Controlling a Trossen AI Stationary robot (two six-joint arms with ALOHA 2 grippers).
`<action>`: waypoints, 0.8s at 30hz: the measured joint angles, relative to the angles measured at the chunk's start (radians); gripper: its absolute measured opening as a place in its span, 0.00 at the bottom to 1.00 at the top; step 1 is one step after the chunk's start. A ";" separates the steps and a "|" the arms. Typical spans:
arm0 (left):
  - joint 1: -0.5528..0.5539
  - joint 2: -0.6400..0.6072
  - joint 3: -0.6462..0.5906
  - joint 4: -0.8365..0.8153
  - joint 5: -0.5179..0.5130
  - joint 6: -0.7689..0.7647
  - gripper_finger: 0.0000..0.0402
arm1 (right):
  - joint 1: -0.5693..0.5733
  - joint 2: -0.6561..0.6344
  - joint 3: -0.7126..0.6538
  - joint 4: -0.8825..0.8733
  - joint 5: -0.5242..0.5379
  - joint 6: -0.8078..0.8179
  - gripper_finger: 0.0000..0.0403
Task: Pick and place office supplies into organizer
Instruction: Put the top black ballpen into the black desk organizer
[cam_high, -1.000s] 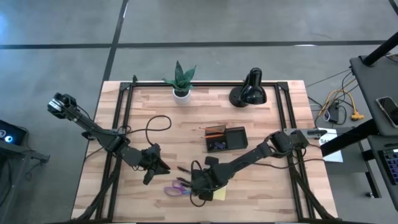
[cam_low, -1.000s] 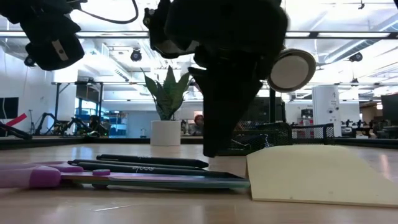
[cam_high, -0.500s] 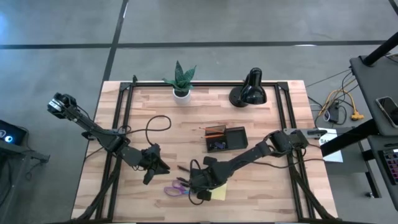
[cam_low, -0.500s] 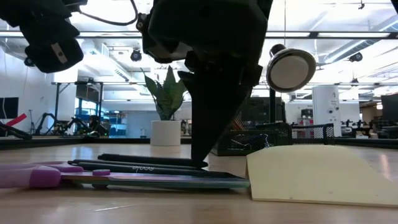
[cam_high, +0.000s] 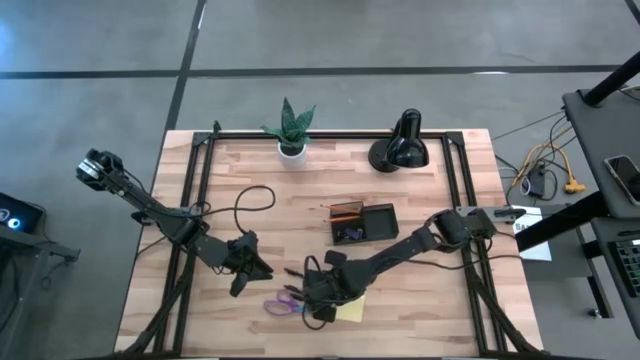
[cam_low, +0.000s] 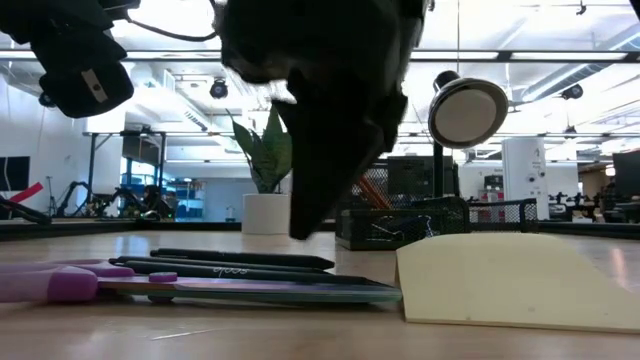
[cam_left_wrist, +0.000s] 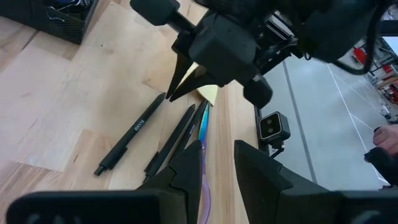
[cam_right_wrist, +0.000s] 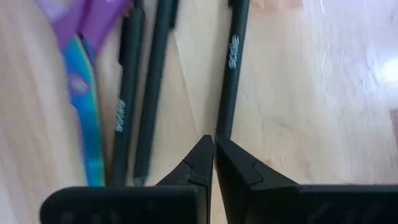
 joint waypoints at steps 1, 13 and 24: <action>0.000 0.000 0.000 0.000 0.000 0.000 0.19 | 0.000 -0.001 0.003 0.006 0.002 0.001 0.03; 0.000 0.000 0.000 0.008 0.000 0.000 0.19 | 0.000 0.002 -0.024 0.002 0.015 0.022 0.03; 0.000 0.000 -0.001 0.007 0.000 0.000 0.19 | 0.000 0.002 -0.066 0.029 0.020 0.058 0.03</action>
